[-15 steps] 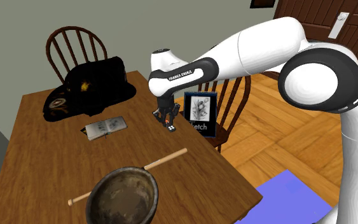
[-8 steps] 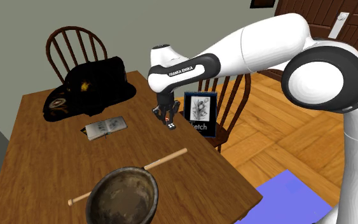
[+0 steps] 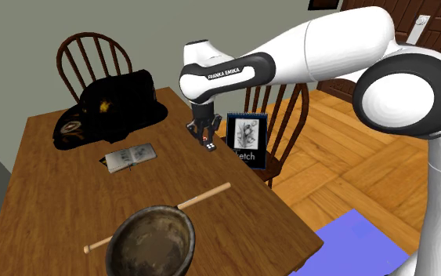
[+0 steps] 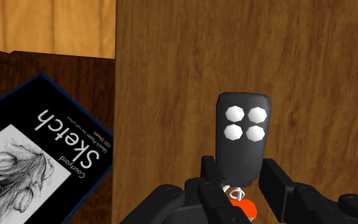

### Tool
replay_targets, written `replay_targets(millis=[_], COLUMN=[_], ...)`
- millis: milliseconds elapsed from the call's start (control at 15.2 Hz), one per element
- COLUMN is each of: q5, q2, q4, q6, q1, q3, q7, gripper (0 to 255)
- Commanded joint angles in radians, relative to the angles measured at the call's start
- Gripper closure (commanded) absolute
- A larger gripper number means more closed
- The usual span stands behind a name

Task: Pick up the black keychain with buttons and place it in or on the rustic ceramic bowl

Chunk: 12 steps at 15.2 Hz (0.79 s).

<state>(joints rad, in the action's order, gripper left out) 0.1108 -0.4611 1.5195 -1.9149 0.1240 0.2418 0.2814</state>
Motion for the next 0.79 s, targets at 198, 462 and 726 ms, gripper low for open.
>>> replay_targets(millis=[198,462,726], q5=[-0.006,-0.008,-0.010], q2=[0.019,0.028,0.032], q4=[-0.041,-0.083,-0.130], q6=[0.060,0.110,0.161], q1=[0.000,0.001,0.003], q3=[0.003,0.004,0.006], q7=[-0.004,-0.006,-0.008], gripper=[255,255,255])
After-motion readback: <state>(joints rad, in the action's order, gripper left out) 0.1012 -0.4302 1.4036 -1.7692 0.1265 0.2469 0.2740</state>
